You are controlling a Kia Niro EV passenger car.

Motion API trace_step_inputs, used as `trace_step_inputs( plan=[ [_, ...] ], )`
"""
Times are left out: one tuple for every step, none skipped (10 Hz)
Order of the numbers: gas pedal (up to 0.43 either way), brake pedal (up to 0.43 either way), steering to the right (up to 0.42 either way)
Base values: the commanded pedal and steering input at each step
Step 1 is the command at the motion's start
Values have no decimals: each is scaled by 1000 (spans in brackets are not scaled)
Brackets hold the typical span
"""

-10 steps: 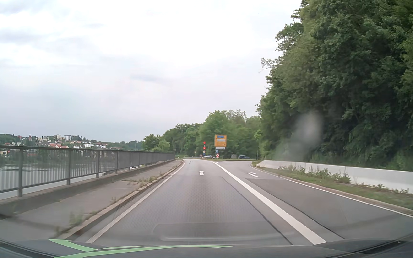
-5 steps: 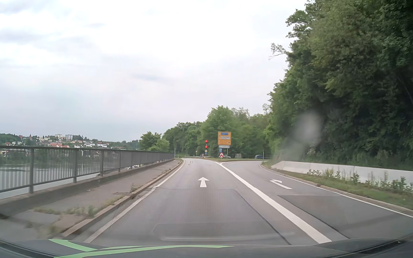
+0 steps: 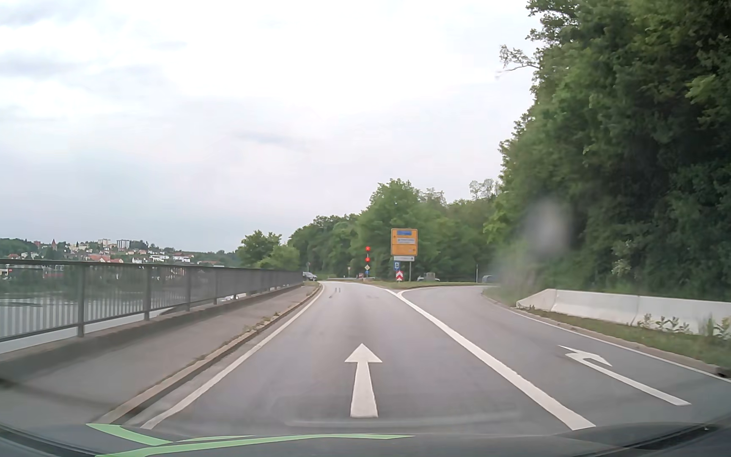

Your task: Follow the waypoints while adhering to traffic rules and regulations

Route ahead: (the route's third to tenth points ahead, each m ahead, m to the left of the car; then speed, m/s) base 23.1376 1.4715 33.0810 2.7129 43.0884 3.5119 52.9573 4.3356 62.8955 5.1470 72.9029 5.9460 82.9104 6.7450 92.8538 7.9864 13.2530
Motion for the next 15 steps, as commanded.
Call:
trace_step_inputs(
  plan=[
    [0,67,-2],
    [0,67,-2],
    [0,67,-2],
    [0,67,-2],
    [0,61,-2],
    [0,67,-2],
    [0,67,-2],
    [0,67,-2],
    [0,73,-3],
    [0,73,-4],
    [0,79,-5],
    [0,85,-5],
    [0,91,-6],
    [0,98,-6],
    [0,104,-6]
  ],
)
